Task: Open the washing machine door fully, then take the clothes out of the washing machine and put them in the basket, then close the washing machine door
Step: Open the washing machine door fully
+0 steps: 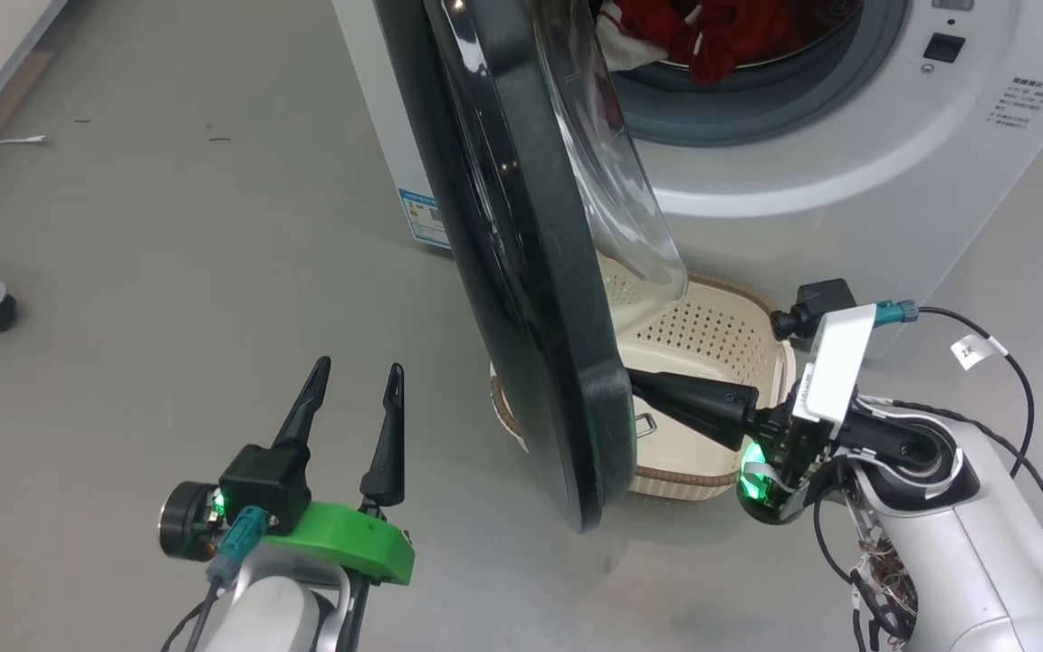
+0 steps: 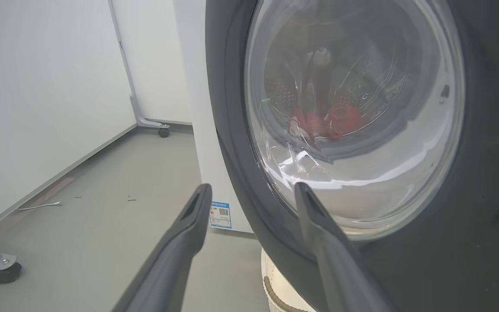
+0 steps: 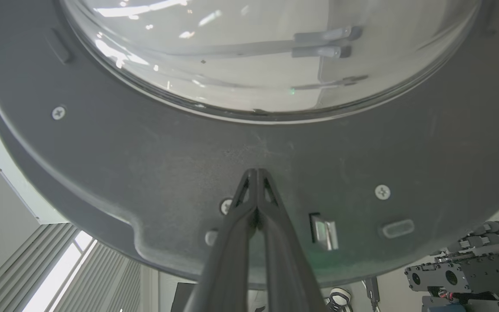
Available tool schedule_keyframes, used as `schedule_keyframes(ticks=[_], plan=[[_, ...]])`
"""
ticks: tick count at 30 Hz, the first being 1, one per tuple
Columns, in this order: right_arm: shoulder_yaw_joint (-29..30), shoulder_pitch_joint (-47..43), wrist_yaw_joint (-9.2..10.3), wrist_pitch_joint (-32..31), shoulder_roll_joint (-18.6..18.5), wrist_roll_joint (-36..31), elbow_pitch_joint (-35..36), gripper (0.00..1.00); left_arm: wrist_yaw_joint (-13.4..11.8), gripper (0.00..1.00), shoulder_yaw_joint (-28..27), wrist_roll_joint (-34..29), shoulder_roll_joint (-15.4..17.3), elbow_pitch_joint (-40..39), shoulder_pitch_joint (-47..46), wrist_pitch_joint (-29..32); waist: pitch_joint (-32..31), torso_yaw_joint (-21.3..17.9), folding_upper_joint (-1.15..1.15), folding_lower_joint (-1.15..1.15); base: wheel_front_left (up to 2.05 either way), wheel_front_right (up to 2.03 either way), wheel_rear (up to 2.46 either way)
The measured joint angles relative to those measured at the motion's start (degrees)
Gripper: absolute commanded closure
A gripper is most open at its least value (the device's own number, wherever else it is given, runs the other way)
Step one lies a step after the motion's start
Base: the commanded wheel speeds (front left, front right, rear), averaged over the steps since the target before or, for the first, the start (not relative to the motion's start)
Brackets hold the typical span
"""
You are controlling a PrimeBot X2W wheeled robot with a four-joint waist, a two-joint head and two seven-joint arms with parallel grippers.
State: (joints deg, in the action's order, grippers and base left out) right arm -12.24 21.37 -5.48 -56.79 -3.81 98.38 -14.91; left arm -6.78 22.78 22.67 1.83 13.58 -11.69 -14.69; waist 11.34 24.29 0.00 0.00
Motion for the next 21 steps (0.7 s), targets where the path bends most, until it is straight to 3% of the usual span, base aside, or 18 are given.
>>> schedule_keyframes(ticks=[21], plan=[[-8.3,-2.8,-0.70,8.7,0.1,1.4,1.5,1.00,0.0,0.00,1.5,-0.2,0.1,0.2,0.6,0.0,-2.0,0.3,0.00,0.00,0.00,0.00,0.00]])
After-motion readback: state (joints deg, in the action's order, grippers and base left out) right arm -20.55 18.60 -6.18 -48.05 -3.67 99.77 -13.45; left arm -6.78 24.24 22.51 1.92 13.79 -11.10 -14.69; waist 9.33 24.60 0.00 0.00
